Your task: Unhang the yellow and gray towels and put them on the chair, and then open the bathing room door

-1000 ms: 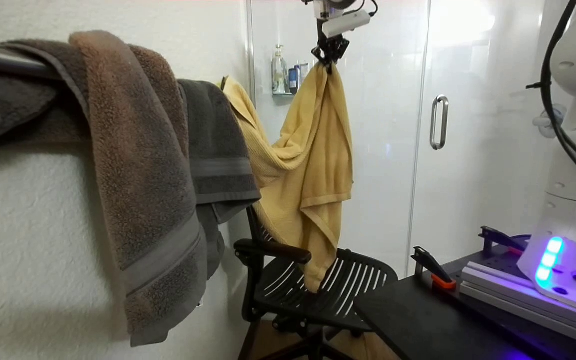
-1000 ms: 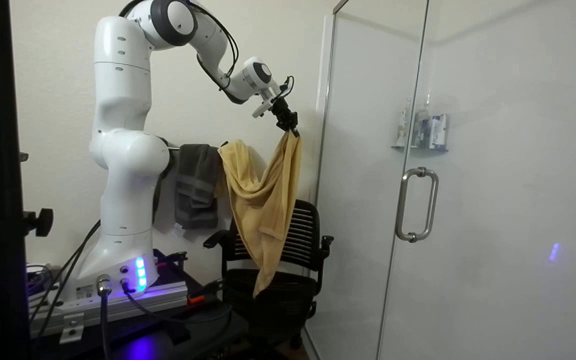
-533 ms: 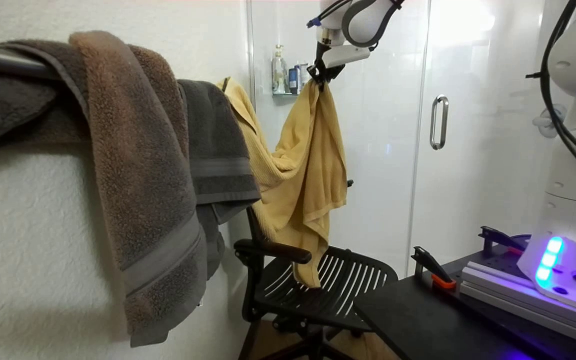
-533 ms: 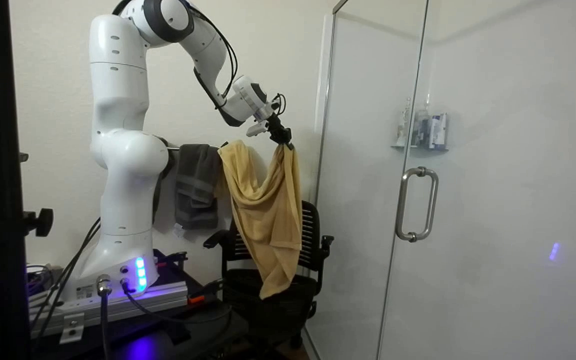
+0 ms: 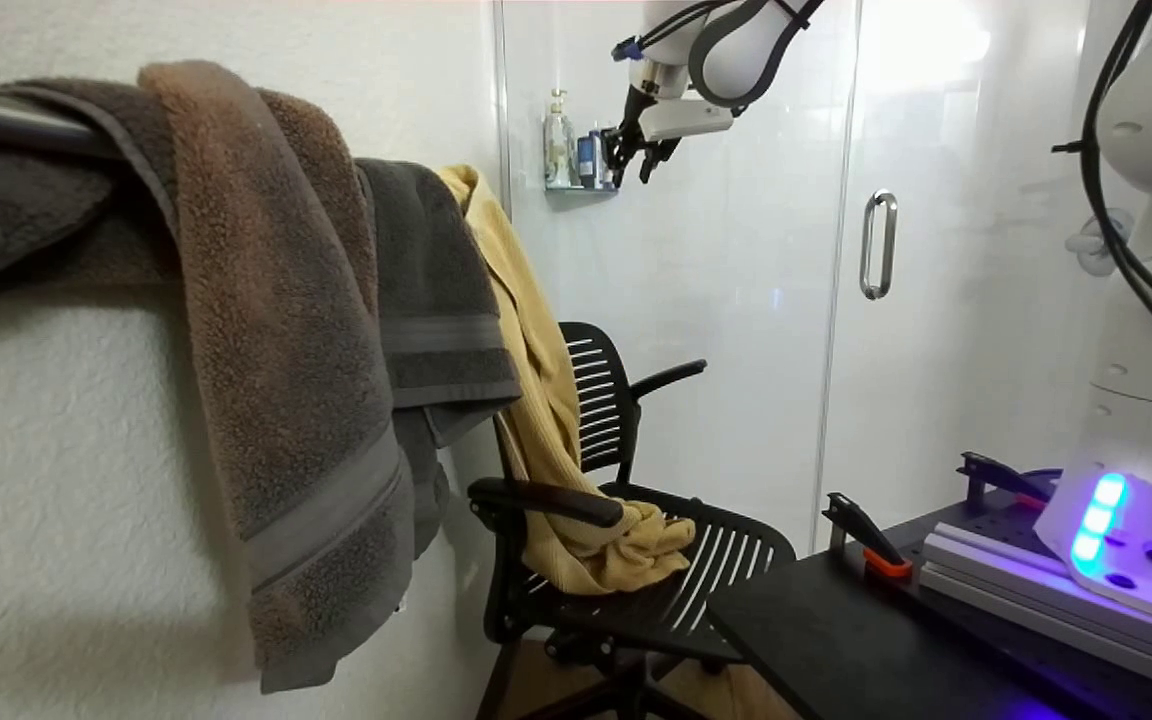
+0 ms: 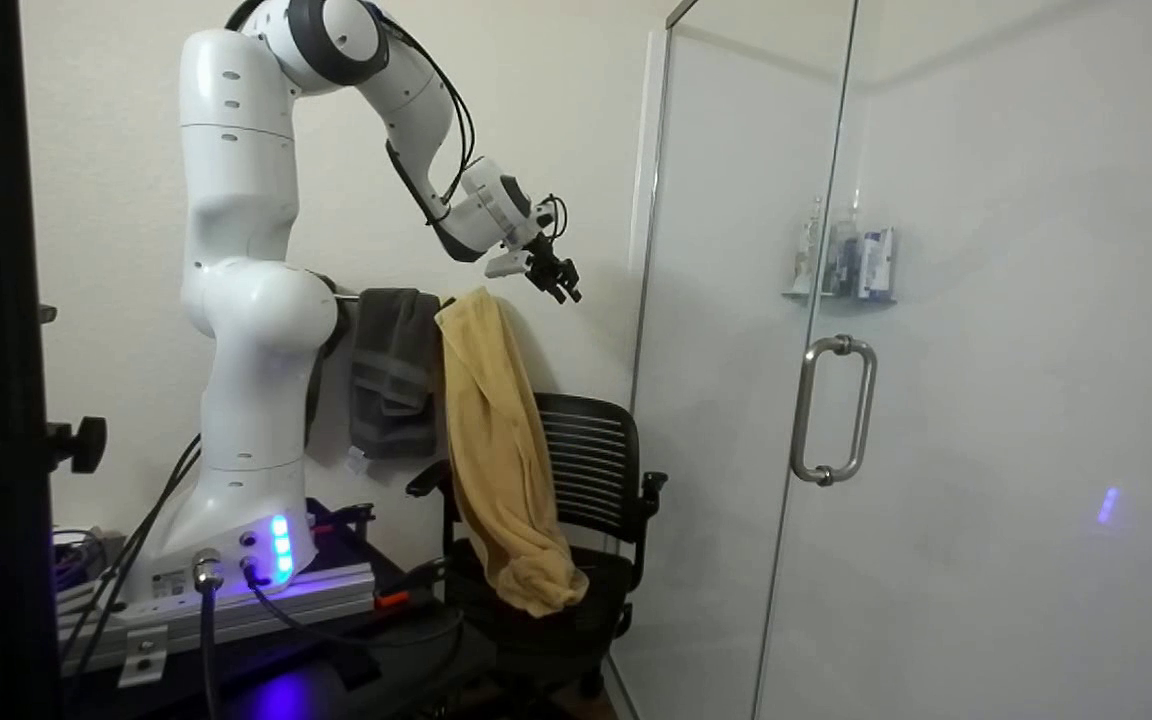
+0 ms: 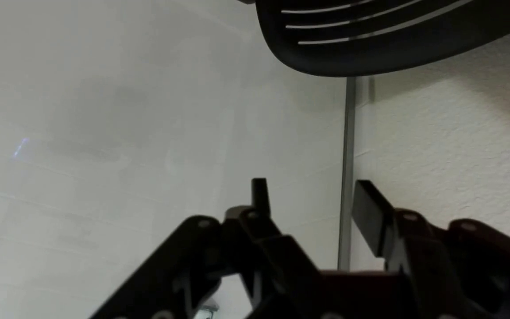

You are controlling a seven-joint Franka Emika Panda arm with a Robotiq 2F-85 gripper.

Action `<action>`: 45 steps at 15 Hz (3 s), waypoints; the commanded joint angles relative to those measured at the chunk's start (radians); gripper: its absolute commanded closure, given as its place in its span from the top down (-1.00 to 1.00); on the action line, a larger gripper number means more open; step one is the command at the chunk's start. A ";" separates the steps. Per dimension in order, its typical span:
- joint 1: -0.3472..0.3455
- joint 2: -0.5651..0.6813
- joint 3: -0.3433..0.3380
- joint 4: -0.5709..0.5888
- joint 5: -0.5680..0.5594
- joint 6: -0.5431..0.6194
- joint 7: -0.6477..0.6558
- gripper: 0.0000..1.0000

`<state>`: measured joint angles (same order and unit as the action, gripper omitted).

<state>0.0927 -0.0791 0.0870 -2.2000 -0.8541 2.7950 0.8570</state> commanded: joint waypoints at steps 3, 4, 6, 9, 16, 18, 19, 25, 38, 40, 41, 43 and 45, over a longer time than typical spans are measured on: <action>0.005 -0.012 0.001 -0.006 0.014 0.009 -0.008 0.71; 0.009 -0.012 0.000 -0.007 0.026 0.022 -0.015 0.82; 0.037 0.006 -0.006 -0.023 0.156 0.122 -0.102 0.99; 0.091 0.023 0.004 -0.039 0.340 0.275 -0.227 1.00; 0.225 0.096 0.052 -0.033 0.741 0.439 -0.473 1.00; 0.268 0.132 0.086 -0.020 0.818 0.441 -0.500 1.00; 0.275 0.142 0.091 -0.014 0.825 0.442 -0.500 1.00; 0.239 0.164 0.104 0.023 0.875 0.306 -0.523 1.00; 0.215 0.161 0.135 0.016 0.956 0.303 -0.573 0.47; 0.215 0.159 0.140 0.014 0.969 0.300 -0.574 0.22; 0.214 0.158 0.142 0.014 0.974 0.299 -0.574 0.07; 0.213 0.155 0.142 0.008 0.979 0.301 -0.575 -0.23; 0.211 0.153 0.140 0.004 0.979 0.303 -0.574 -0.50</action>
<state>0.3298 0.0689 0.2057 -2.1962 0.0940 3.0962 0.3225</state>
